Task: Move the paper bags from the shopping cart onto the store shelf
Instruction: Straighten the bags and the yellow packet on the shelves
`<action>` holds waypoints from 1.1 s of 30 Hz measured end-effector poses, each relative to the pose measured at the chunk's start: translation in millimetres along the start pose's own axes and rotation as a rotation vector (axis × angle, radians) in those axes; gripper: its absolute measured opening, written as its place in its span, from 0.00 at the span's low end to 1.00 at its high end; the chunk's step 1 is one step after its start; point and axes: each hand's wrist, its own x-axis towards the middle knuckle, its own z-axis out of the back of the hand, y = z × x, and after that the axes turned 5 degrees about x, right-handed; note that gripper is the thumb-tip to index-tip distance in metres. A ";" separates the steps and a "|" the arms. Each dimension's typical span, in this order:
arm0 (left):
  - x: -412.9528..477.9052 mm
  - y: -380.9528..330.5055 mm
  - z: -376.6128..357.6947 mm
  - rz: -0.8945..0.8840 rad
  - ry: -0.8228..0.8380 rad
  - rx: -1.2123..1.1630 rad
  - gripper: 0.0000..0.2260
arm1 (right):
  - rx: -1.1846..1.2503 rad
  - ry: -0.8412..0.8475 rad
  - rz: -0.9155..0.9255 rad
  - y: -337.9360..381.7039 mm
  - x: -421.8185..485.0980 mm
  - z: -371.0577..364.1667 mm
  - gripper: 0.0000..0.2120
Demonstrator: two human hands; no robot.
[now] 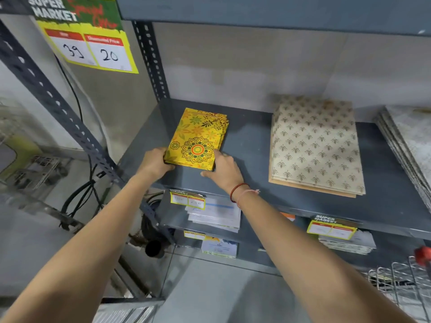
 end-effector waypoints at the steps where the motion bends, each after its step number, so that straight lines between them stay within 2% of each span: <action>1: 2.2 0.9 0.7 -0.008 -0.001 0.001 0.15 | -0.013 -0.016 -0.011 2.4 2.2 -2.4 0.28; 8: 9.8 -0.5 4.0 0.002 -0.008 -0.014 0.11 | -0.055 -0.069 -0.024 8.1 8.3 -9.7 0.21; 17: 13.3 1.7 11.7 0.004 0.041 0.002 0.13 | -0.096 -0.085 -0.027 8.4 11.4 -9.7 0.12; 33: 36.0 -5.3 31.6 -0.073 0.203 0.210 0.15 | -0.061 -0.102 -0.061 10.8 11.4 -13.6 0.12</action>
